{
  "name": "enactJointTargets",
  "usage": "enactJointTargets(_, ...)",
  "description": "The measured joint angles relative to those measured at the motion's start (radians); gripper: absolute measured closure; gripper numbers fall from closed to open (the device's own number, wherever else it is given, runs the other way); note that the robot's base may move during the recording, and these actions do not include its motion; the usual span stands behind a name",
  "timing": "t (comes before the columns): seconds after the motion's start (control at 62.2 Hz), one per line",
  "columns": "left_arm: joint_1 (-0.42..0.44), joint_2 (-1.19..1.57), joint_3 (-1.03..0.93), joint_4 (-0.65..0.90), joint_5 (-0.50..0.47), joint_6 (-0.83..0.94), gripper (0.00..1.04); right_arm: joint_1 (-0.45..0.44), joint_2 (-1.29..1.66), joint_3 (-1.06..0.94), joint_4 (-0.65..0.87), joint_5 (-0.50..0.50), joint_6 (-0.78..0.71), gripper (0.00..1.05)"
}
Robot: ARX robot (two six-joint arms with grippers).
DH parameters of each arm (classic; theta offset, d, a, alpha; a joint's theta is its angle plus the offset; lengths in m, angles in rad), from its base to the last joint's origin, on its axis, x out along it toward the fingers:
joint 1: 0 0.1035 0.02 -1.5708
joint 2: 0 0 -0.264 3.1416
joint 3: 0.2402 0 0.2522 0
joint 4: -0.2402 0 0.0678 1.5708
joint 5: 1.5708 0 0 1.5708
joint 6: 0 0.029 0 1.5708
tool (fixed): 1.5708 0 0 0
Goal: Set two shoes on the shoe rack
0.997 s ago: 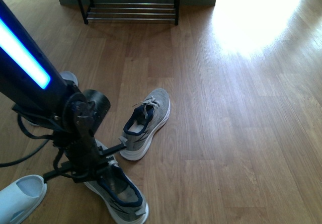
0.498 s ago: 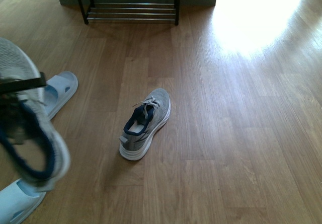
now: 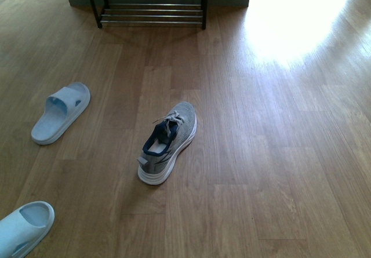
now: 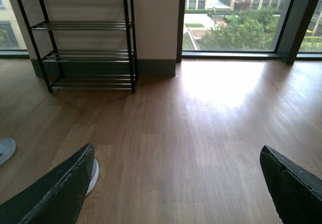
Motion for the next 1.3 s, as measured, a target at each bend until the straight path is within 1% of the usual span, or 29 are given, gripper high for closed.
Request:
enactJointTargets(0.466,-0.005,0.004,-0.001,-0.001,0.011,-0.008,1.03,0.0,0.0,0.0,0.0,0.003,0.0,0.09)
enactJointTargets(1.222,-0.001,0.005,-0.002,-0.003,-0.004,-0.008,1.03,-0.001,0.001,0.0,0.0,-0.006,0.0,0.09)
enactJointTargets(1.254,-0.001,0.005,-0.002,-0.003,-0.005,-0.008,1.03,-0.012,0.012,0.002,-0.006,-0.056,-0.015,0.09)
enactJointTargets(1.27,-0.001,0.005,-0.002,-0.003,-0.005,-0.008,1.03,-0.042,0.03,0.006,-0.026,-0.161,-0.041,0.09)
enactJointTargets(1.286,-0.001,0.005,-0.002,-0.003,-0.005,-0.008,1.03,-0.051,0.036,0.007,-0.033,-0.185,-0.041,0.09)
enactJointTargets(1.302,-0.001,0.005,-0.002,-0.003,-0.006,-0.008,1.03,-0.084,0.066,0.011,-0.053,-0.288,-0.073,0.09)
